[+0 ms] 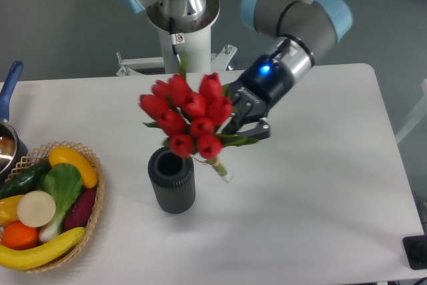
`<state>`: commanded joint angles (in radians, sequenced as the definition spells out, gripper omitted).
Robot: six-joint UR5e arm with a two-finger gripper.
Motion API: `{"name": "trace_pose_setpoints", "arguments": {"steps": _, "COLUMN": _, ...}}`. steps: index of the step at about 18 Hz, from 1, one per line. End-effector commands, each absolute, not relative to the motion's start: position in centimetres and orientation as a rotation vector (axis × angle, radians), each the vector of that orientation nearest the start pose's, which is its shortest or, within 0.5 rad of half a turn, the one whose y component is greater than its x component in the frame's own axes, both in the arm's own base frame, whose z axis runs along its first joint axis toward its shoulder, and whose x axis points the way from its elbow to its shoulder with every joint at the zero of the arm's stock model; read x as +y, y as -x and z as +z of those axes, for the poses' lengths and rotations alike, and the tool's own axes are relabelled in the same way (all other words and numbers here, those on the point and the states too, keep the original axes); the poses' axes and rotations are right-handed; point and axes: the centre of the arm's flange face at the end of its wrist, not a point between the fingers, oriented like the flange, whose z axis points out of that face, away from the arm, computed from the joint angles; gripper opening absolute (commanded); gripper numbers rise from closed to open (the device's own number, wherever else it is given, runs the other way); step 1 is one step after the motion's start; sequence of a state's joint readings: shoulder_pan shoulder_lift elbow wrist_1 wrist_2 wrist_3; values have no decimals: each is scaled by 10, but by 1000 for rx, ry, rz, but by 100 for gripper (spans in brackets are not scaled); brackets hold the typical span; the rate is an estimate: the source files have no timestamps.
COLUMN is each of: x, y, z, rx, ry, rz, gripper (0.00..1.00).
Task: Insert the flowers into the vase
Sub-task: 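Carry the tulip bouquet over the black vase, stems pointing down, then lower the tulip stems into the black vase opening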
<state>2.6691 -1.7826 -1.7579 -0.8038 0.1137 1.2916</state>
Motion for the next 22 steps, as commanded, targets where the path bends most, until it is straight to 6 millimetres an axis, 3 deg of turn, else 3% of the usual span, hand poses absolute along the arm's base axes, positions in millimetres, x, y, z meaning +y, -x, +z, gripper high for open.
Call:
{"name": "trace_pose_setpoints", "arguments": {"steps": 4, "x": 454, "y": 356, "z": 457, "rx": 448, "ry": 1597, "rz": -284, "gripper": 28}}
{"name": "trace_pose_setpoints", "arguments": {"steps": 9, "x": 448, "y": 336, "z": 449, "rx": 441, "ry": 1602, "rz": -306, "gripper": 28}}
{"name": "trace_pose_setpoints", "arguments": {"steps": 22, "x": 451, "y": 330, "z": 405, "rx": 390, "ry": 1629, "rz": -382, "gripper": 28}}
